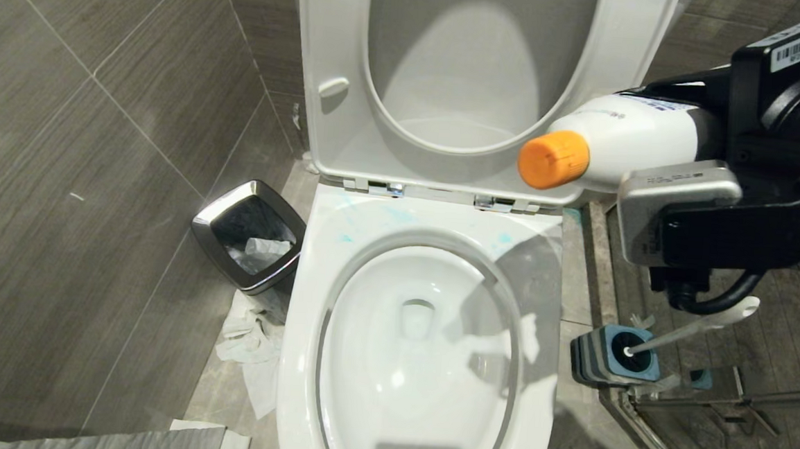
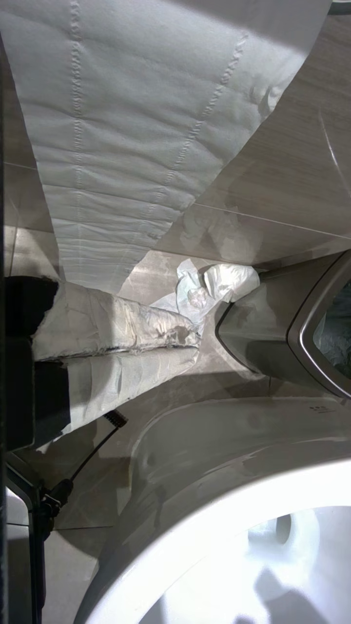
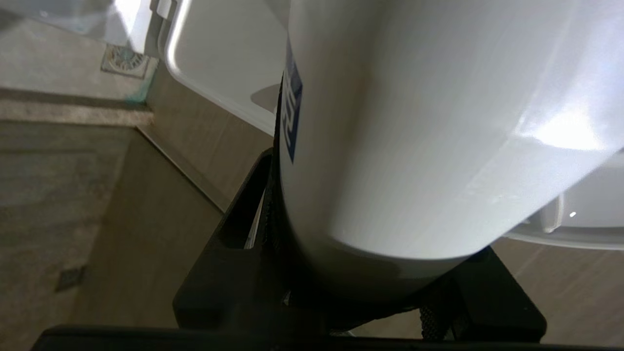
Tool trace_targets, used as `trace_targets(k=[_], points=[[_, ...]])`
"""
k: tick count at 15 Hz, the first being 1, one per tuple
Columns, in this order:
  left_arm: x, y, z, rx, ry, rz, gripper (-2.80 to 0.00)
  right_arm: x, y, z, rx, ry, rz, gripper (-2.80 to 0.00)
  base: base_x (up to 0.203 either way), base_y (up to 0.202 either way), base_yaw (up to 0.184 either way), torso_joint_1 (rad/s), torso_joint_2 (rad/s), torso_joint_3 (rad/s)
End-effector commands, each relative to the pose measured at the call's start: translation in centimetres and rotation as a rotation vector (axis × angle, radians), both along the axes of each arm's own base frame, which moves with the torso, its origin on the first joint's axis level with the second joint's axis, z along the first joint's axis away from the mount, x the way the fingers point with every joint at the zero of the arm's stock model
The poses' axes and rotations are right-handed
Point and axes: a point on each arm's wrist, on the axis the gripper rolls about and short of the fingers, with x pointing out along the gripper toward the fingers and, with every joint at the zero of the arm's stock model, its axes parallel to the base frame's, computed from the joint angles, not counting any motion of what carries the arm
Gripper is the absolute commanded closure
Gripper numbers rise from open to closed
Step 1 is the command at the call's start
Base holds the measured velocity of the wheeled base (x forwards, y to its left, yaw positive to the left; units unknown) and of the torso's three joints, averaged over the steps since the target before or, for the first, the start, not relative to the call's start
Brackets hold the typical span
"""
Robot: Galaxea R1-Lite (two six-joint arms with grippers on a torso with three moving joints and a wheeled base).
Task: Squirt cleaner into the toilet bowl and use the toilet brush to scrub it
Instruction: Pour in the cleaning agent
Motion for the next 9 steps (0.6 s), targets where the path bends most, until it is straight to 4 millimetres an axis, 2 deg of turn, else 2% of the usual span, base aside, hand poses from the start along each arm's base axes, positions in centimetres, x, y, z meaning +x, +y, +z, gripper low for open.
trace_targets(k=[1, 6, 9], points=[[0.0, 0.0, 0.0, 0.0, 0.002, 0.001, 0.0, 0.2, 2.0, -0.3, -0.048, -0.002, -0.015, 0.0, 0.0, 0.0, 0.0, 0.0, 0.0, 0.0], [0.0, 0.0, 0.0, 0.0, 0.002, 0.001, 0.0, -0.5, 5.1, 1.0, -0.117, -0.055, -0.091, 0.0, 0.0, 0.0, 0.0, 0.0, 0.0, 0.0], [0.0, 0.0, 0.0, 0.0, 0.002, 0.001, 0.0, -0.6, 6.1, 2.5, -0.188, -0.156, -0.097, 0.0, 0.0, 0.0, 0.0, 0.0, 0.0, 0.0]])
